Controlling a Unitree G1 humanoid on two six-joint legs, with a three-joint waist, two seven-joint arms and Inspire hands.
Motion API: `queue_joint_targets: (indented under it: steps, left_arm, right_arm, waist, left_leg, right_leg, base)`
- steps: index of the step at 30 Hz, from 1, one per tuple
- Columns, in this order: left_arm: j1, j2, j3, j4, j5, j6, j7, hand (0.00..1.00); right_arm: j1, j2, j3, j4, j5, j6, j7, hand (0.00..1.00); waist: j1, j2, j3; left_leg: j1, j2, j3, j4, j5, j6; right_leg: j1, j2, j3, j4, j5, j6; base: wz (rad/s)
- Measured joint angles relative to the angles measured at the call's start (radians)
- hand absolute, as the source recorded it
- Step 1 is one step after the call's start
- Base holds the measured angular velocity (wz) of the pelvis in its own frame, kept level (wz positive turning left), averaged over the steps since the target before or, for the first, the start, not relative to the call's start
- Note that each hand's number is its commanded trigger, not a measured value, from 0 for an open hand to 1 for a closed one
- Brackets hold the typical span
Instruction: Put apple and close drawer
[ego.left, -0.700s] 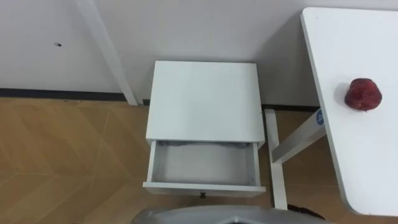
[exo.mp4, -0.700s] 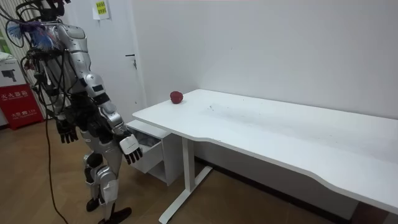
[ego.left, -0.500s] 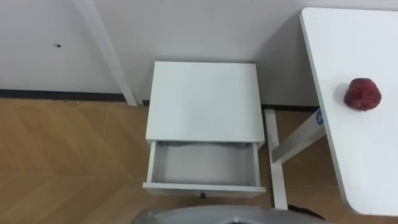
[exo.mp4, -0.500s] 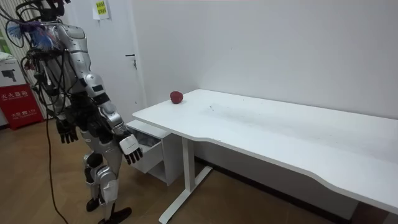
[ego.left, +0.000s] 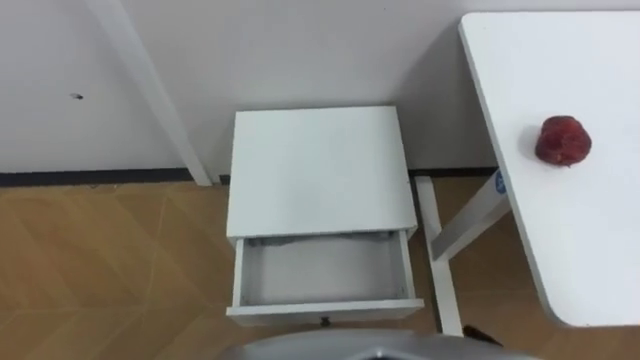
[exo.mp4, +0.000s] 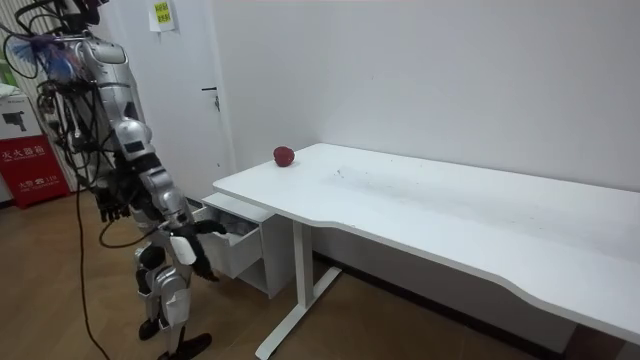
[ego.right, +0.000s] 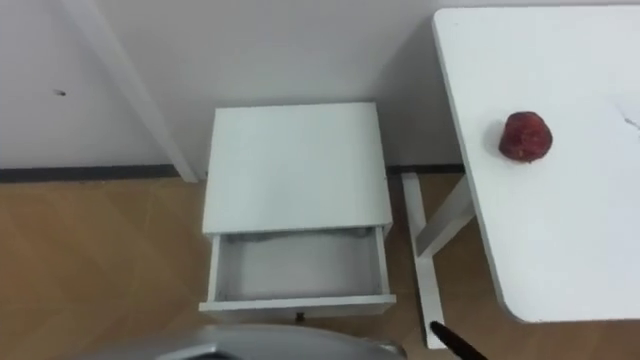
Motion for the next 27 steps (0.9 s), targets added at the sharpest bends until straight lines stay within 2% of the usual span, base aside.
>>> queue_joint_targets:
  steps: [2, 3, 6, 9, 13, 16, 17, 19, 21, 24, 27]
  left_arm:
    - [-0.002, 0.006, 0.024, -0.002, -0.01, -0.006, 0.018, 0.0]
    - [-0.004, 0.011, 0.031, -0.002, -0.019, -0.015, 0.03, 0.0]
    - [-0.005, 0.025, 0.039, -0.015, -0.015, -0.027, 0.051, 0.0]
    - [-0.011, 0.042, 0.036, -0.021, -0.015, -0.031, 0.055, 0.0]
    - [-0.015, 0.045, 0.035, -0.032, -0.015, -0.031, 0.055, 0.0]
    - [-0.012, 0.051, 0.039, -0.032, -0.015, -0.031, 0.055, 0.0]
    - [-0.008, 0.052, 0.041, -0.034, -0.015, -0.032, 0.054, 0.0]
    - [0.01, 0.052, 0.041, -0.059, -0.014, -0.037, 0.053, 0.0]
    - [0.031, 0.052, 0.041, -0.089, -0.013, -0.044, 0.054, 0.0]
    - [0.033, 0.054, 0.035, -0.095, -0.009, -0.044, 0.056, 0.0]
    - [0.024, 0.051, 0.018, -0.099, 0.006, -0.057, 0.054, 0.0]
  right_arm:
    - [0.007, 0.0, -0.074, -0.042, 0.139, -0.003, -0.054, 0.0]
    - [0.011, 0.0, -0.106, -0.074, 0.22, -0.013, -0.088, 0.0]
    - [-0.004, -0.004, -0.174, -0.107, 0.332, -0.051, -0.142, 0.0]
    - [-0.021, -0.005, -0.188, -0.122, 0.403, -0.066, -0.205, 0.0]
    - [-0.037, -0.005, -0.196, -0.224, 0.45, -0.071, -0.305, 0.0]
    - [-0.044, -0.014, -0.208, -0.352, 0.438, -0.103, -0.39, 0.0]
    - [-0.05, -0.026, -0.227, -0.403, 0.439, -0.112, -0.432, 0.0]
    - [-0.051, -0.045, -0.248, -0.507, 0.433, -0.135, -0.495, 0.0]
    - [-0.073, -0.092, -0.268, -0.611, 0.345, -0.163, -0.572, 0.0]
    - [-0.09, -0.139, -0.283, -0.748, 0.228, -0.207, -0.661, 0.0]
    - [-0.094, -0.152, -0.275, -0.924, 0.096, -0.23, -0.741, 0.0]
  waist:
    - [-0.014, -0.005, -0.0036]
    - [-0.028, -0.01, -0.0061]
    - [-0.032, -0.019, -0.0091]
    - [-0.03, -0.034, -0.0081]
    - [-0.029, -0.039, -0.0075]
    - [-0.035, -0.042, -0.0078]
    - [-0.035, -0.047, -0.0108]
    - [-0.04, -0.046, -0.0097]
    - [-0.058, -0.05, -0.0111]
    - [-0.061, -0.051, -0.0074]
    - [-0.056, -0.051, -0.006]
  left_leg:
    - [0.002, 0.0, 0.008, -0.009, 0.0, 0.0]
    - [0.003, 0.0, 0.013, -0.013, 0.0, 0.0]
    - [0.004, 0.003, 0.033, -0.011, 0.0, 0.0]
    - [-0.002, 0.006, 0.035, -0.008, -0.001, 0.001]
    - [-0.022, 0.005, 0.038, -0.004, -0.002, 0.003]
    - [-0.024, 0.006, 0.038, 0.001, -0.003, 0.005]
    - [-0.024, 0.005, 0.038, 0.002, -0.003, 0.005]
    - [-0.032, 0.004, 0.037, 0.003, -0.002, 0.005]
    - [-0.037, 0.0, 0.031, 0.001, -0.001, 0.008]
    - [-0.037, -0.001, 0.032, -0.001, 0.0, 0.008]
    - [-0.046, -0.001, 0.031, -0.006, 0.001, 0.006]
  right_leg:
    - [-0.002, 0.0, 0.005, 0.001, -0.001, 0.001]
    - [-0.002, -0.001, 0.008, 0.001, -0.002, 0.002]
    - [-0.007, 0.001, 0.024, 0.008, -0.001, 0.002]
    - [-0.02, 0.0, 0.023, 0.024, -0.001, 0.002]
    - [-0.043, -0.003, 0.025, 0.039, -0.001, 0.002]
    - [-0.048, -0.003, 0.025, 0.039, -0.001, 0.002]
    - [-0.049, -0.003, 0.025, 0.038, -0.001, 0.002]
    - [-0.054, -0.003, 0.025, 0.034, -0.002, 0.003]
    - [-0.057, -0.005, 0.022, 0.033, -0.004, 0.006]
    - [-0.058, -0.005, 0.022, 0.03, -0.004, 0.006]
    - [-0.071, -0.004, 0.021, 0.029, -0.004, 0.006]
  base:
    - [-0.11]
    - [-0.09]
    - [-0.16]
    - [-0.02]
    - [-0.01]
    - [0.0]
    - [0.0]
    - [0.03]
    - [0.07]
    - [0.0]
    - [0.0]
